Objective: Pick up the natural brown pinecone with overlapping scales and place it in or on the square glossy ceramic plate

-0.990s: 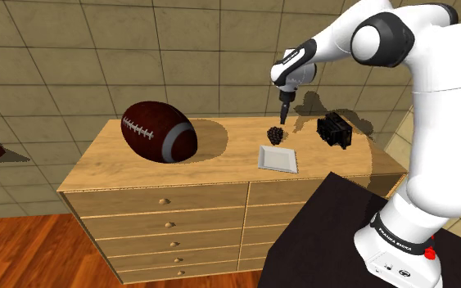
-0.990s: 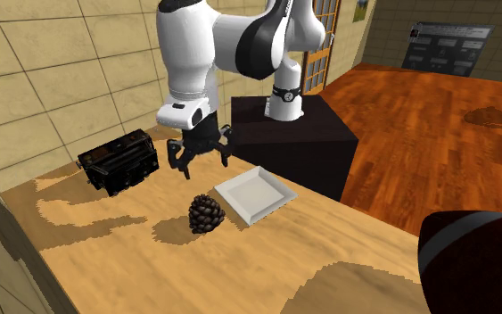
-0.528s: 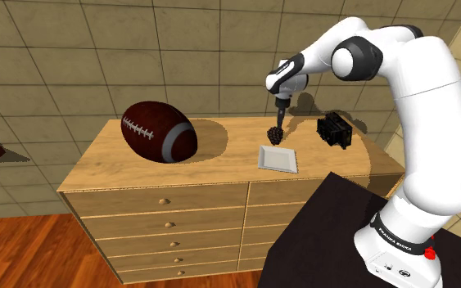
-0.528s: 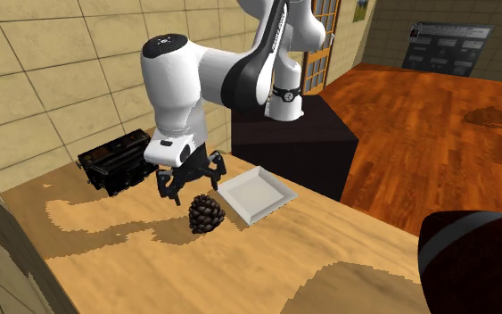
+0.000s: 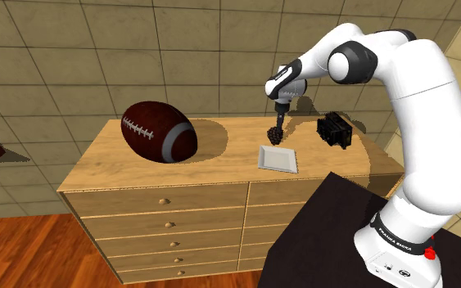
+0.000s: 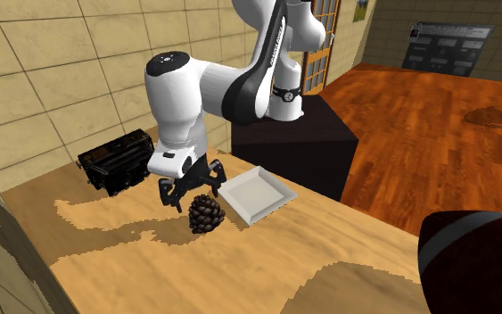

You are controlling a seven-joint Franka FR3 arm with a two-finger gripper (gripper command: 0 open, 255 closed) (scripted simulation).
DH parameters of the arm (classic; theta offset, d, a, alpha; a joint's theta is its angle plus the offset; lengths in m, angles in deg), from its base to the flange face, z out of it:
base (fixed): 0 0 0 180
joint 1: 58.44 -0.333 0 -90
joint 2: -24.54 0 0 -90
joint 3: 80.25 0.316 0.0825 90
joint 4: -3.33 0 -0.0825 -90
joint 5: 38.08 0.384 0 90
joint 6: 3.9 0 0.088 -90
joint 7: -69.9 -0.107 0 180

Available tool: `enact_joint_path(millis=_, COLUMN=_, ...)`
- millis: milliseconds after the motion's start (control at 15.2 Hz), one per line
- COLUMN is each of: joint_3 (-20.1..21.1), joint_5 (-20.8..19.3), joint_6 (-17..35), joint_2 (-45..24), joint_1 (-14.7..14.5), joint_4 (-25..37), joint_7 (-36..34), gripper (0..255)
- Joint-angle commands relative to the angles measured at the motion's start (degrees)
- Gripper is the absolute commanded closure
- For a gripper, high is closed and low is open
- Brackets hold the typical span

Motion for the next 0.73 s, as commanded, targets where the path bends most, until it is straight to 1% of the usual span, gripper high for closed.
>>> enact_joint_path(millis=0, joint_3=0.0, joint_5=0.0, joint_6=0.0, joint_2=0.0, joint_1=0.0, joint_4=0.0, joint_7=0.0, gripper=0)
enact_joint_path(millis=198, joint_3=0.0, joint_5=0.0, joint_6=0.0, joint_2=0.0, joint_1=0.0, joint_4=0.0, joint_7=0.0, gripper=0)
enact_joint_path(millis=264, joint_3=0.0, joint_5=0.0, joint_6=0.0, joint_2=0.0, joint_1=0.0, joint_4=0.0, joint_7=0.0, gripper=255)
enact_joint_path(millis=594, joint_3=-0.1, joint_5=-0.1, joint_6=0.2, joint_2=0.8, joint_1=-0.2, joint_4=-1.0, joint_7=0.0, gripper=255)
enact_joint_path(millis=660, joint_3=-0.1, joint_5=-0.1, joint_6=-0.3, joint_2=0.4, joint_1=0.0, joint_4=0.0, joint_7=0.0, gripper=255)
